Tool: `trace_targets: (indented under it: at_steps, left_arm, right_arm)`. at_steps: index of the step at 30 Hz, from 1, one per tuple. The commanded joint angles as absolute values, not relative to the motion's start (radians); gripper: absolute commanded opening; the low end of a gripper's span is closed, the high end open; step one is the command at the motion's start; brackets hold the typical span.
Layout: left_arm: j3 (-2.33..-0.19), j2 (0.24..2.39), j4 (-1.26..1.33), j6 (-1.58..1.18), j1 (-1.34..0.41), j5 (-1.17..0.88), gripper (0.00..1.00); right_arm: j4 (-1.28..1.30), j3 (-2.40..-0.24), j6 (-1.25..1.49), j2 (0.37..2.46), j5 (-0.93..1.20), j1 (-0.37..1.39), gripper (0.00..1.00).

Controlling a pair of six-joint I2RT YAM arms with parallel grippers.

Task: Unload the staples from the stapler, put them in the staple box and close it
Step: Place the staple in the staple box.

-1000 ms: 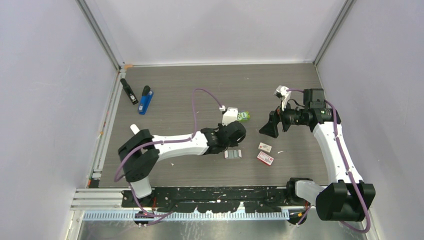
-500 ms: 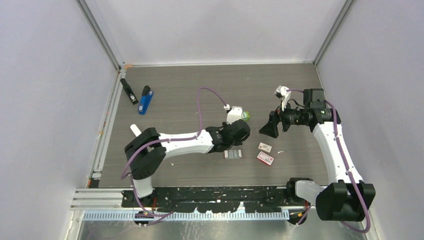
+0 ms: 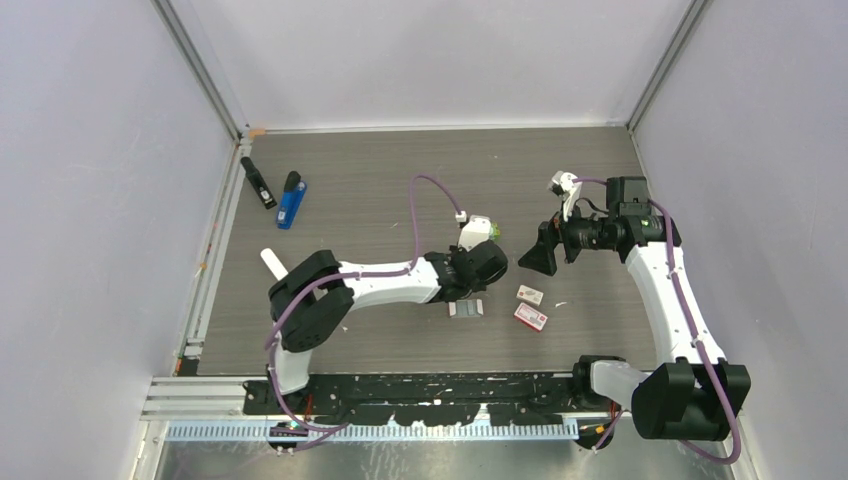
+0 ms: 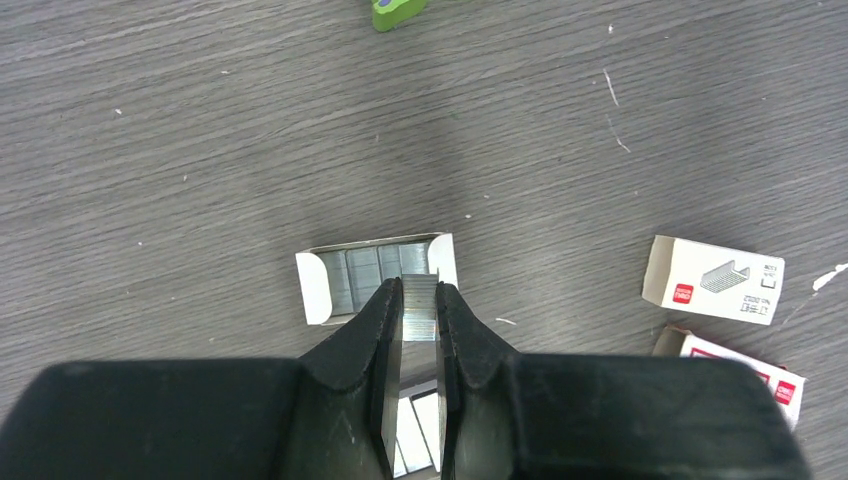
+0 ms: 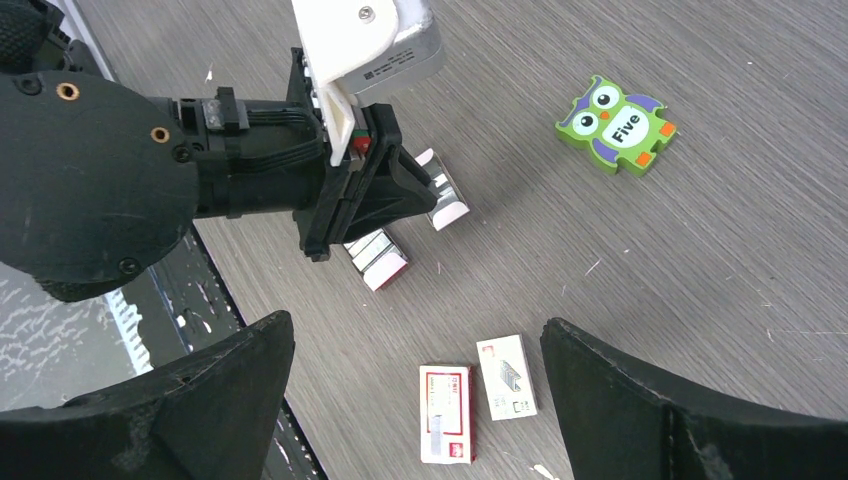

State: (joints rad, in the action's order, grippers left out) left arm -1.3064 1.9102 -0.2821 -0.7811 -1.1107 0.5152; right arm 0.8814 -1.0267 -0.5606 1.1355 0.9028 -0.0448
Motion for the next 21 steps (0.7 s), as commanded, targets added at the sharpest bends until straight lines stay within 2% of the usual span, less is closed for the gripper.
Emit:
trace_targets:
  at_steps: [1,21]
  left_arm:
    - [-1.331,1.924,-0.279,-0.775,-1.098,0.543,0.06]
    - [-1.331,1.950,-0.283,-0.770,-1.076,0.522,0.09]
  right_arm:
    - [1.081,-1.071,-0.827,1.137,1.022,-0.040,0.97]
    - [1.081,-1.071,-0.827,1.141,1.019,-0.040,0.97]
